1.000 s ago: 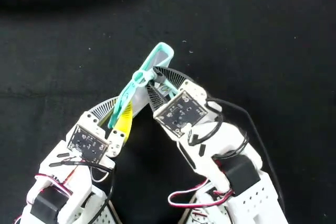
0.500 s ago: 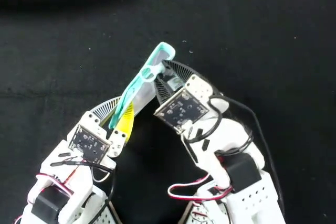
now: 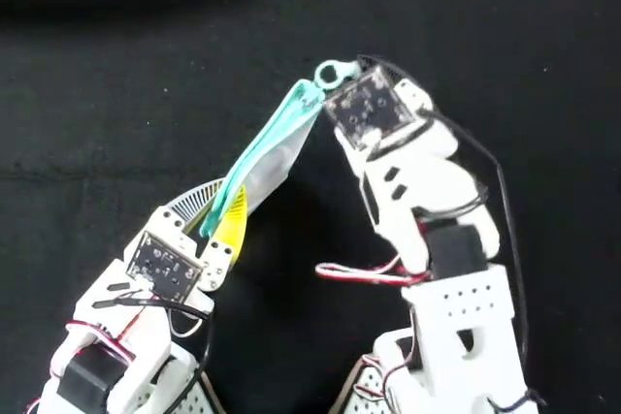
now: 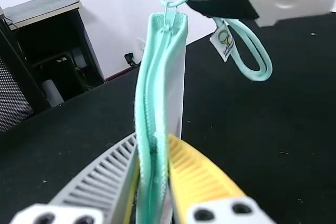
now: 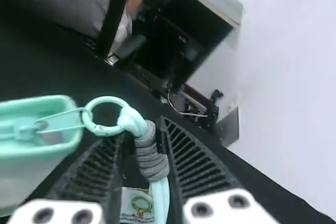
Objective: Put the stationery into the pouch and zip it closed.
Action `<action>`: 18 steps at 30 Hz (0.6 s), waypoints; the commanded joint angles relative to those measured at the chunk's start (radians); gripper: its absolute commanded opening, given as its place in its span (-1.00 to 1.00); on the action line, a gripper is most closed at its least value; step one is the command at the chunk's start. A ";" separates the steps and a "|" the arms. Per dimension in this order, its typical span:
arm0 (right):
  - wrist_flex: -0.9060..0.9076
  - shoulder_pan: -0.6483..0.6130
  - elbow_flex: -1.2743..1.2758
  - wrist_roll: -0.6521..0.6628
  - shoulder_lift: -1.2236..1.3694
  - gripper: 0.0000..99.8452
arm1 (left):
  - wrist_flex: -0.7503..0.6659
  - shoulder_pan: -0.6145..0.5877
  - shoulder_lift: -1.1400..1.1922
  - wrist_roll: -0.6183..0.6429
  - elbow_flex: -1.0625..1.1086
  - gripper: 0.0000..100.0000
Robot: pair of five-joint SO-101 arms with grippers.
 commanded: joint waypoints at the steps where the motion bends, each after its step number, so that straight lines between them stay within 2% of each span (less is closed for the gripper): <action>1: -0.040 0.092 -0.107 -0.002 0.050 -0.98 | 0.029 -0.005 -0.002 -0.008 0.030 -0.94; 6: -0.023 0.095 -0.087 -0.003 0.038 -0.97 | 0.029 -0.005 -0.002 -0.008 0.030 -0.94; 8: 0.025 0.081 -0.082 -0.046 -0.008 -0.97 | 0.029 -0.005 -0.002 -0.008 0.030 -0.94; 11: 0.101 0.048 -0.077 -0.147 -0.099 -0.81 | 0.029 -0.005 -0.002 -0.008 0.030 -0.94; 13: 0.112 0.028 -0.074 -0.166 -0.137 -0.73 | 0.029 -0.005 -0.002 -0.008 0.030 -0.94; 18: 0.123 0.029 -0.070 -0.152 -0.140 -0.87 | 0.029 -0.005 -0.002 -0.008 0.030 -0.94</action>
